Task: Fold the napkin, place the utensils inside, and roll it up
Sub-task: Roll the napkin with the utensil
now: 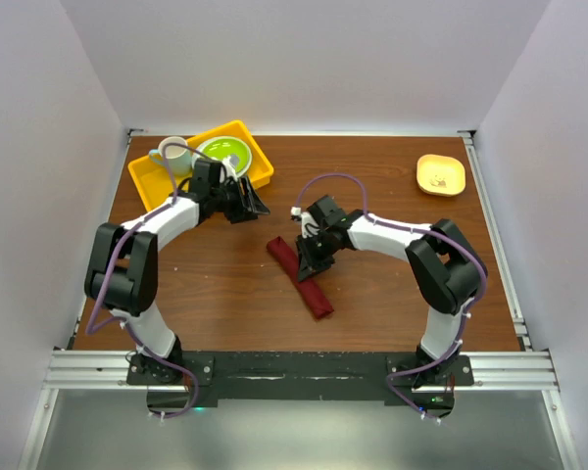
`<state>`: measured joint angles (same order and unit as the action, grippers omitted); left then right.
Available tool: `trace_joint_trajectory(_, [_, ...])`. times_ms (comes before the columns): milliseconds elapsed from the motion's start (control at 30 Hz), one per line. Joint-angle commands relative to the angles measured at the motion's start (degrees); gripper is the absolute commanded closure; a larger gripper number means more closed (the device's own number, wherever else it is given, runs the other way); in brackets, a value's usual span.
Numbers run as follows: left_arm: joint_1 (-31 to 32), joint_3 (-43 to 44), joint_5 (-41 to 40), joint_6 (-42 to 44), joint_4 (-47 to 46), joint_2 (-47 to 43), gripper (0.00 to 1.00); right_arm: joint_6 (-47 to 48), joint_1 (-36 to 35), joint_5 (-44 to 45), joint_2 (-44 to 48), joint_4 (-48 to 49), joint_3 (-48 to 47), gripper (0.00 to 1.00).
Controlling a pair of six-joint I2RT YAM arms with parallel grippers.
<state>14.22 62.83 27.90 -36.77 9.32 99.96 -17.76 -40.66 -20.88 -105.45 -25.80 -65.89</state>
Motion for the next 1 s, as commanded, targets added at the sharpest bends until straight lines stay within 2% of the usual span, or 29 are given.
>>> trace_joint_trajectory(0, [0.8,-1.0,0.7,-1.4,-0.8,-5.5,0.47,-1.6,5.2,-22.8,-5.5,8.2,5.2,0.93])
trace_joint_trajectory(100, [3.5,-4.0,3.6,-4.4,-6.1,-5.8,0.51,-3.5,8.8,-28.7,-8.0,11.6,6.7,0.92])
trace_joint_trajectory(167, [5.3,-6.5,8.9,-8.8,-14.7,-4.1,0.55,-3.9,11.0,-31.7,-9.6,13.1,7.3,0.91])
trace_joint_trajectory(200, [6.9,-9.8,10.4,-11.1,-18.1,-3.3,0.61,-4.0,11.7,-32.3,-9.9,13.5,7.7,0.91])
trace_joint_trajectory(233, [7.6,-11.5,11.6,-15.4,-26.1,-1.8,0.64,-4.0,12.3,-32.9,-10.3,13.8,7.9,0.9])
trace_joint_trajectory(333, [9.1,-15.3,13.1,-20.0,-36.7,2.0,0.72,-2.7,14.3,-34.1,-11.3,13.2,7.7,0.85])
trace_joint_trajectory(567, [8.7,-13.8,12.4,-18.4,-40.9,11.0,0.82,0.5,14.7,-31.8,-11.1,7.3,5.9,0.81])
trace_joint_trajectory(700, [8.4,-13.9,11.4,-17.0,-40.1,12.8,0.84,2.3,14.6,-24.2,-6.9,0.9,3.8,0.64])
trace_joint_trajectory(733, [8.4,-14.0,11.0,-16.1,-39.0,12.8,0.84,2.6,14.4,-19.6,-4.5,-0.8,3.1,0.6])
trace_joint_trajectory(767, [8.4,-14.0,11.0,-15.7,-38.8,12.7,0.84,3.3,14.2,-17.5,-3.2,-4.0,1.8,0.53])
trace_joint_trajectory(900, [8.4,-14.4,10.9,-14.6,-37.4,12.5,0.84,4.5,10.6,-8.1,2.7,-10.2,-0.8,0.38])
trace_joint_trajectory(967, [8.4,-14.4,10.9,-14.4,-36.7,12.1,0.84,4.3,7.2,-3.5,4.5,-12.4,-1.3,0.36])
